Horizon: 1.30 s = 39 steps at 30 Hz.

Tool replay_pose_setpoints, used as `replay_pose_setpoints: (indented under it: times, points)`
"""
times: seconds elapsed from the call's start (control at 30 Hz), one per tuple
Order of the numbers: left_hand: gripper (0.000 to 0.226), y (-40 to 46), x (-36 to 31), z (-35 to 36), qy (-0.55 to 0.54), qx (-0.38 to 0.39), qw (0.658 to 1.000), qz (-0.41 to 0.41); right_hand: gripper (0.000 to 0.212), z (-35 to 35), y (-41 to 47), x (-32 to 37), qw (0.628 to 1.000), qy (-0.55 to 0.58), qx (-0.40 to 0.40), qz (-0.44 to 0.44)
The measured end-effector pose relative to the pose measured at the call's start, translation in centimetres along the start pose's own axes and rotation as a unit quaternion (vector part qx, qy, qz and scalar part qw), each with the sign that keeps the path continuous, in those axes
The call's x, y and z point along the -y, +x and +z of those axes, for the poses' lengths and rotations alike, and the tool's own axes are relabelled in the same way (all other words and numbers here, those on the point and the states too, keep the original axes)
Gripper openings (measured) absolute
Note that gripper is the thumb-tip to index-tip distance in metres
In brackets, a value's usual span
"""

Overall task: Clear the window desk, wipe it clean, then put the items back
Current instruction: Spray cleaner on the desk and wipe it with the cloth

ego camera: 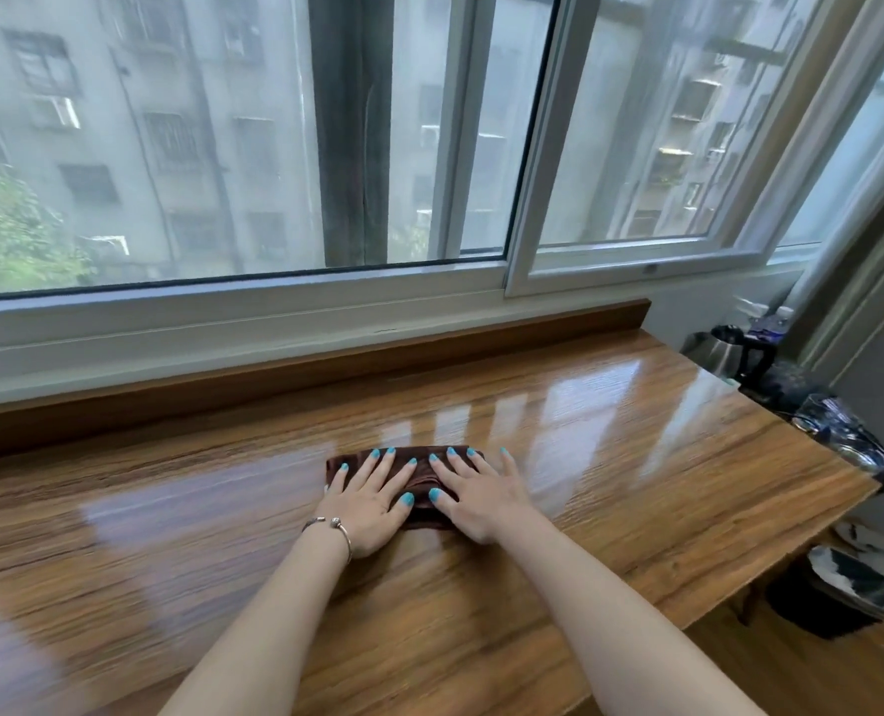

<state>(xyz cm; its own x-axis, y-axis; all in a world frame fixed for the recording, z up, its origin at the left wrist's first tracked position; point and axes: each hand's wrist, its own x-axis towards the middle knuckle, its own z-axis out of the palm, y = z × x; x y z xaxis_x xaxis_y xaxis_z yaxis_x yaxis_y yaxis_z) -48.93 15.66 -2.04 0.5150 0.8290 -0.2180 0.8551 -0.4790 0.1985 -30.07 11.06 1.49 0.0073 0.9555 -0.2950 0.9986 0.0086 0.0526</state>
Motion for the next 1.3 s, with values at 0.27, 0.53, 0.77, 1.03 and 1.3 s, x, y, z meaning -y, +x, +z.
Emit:
replay_pose_setpoints:
  times: [0.27, 0.53, 0.77, 1.03, 1.3]
  points:
    - [0.054, 2.1, -0.2, -0.5, -0.018, 0.006, 0.999, -0.047, 0.061, -0.7, 3.1, -1.7, 0.998, -0.014, -0.018, -0.053]
    - [0.054, 3.9, -0.7, -0.9, -0.007, -0.017, 0.996, -0.083, 0.061, -1.2, 5.9, -2.5, 0.997, -0.025, -0.020, -0.070]
    - [0.054, 5.7, -0.4, -1.2, -0.017, -0.018, 0.995, -0.099, 0.061, -1.9, 7.7, -3.1, 0.997, -0.026, -0.015, -0.078]
    - [0.055, 7.6, -0.2, -1.7, -0.021, -0.028, 0.992, -0.119, 0.059, -2.9, 10.1, -3.6, 0.995, -0.027, -0.013, -0.092]
    - [0.056, 9.2, 0.5, -2.3, -0.021, -0.024, 0.991, -0.130, 0.059, -3.5, 12.2, -3.9, 0.994, -0.023, -0.015, -0.106]
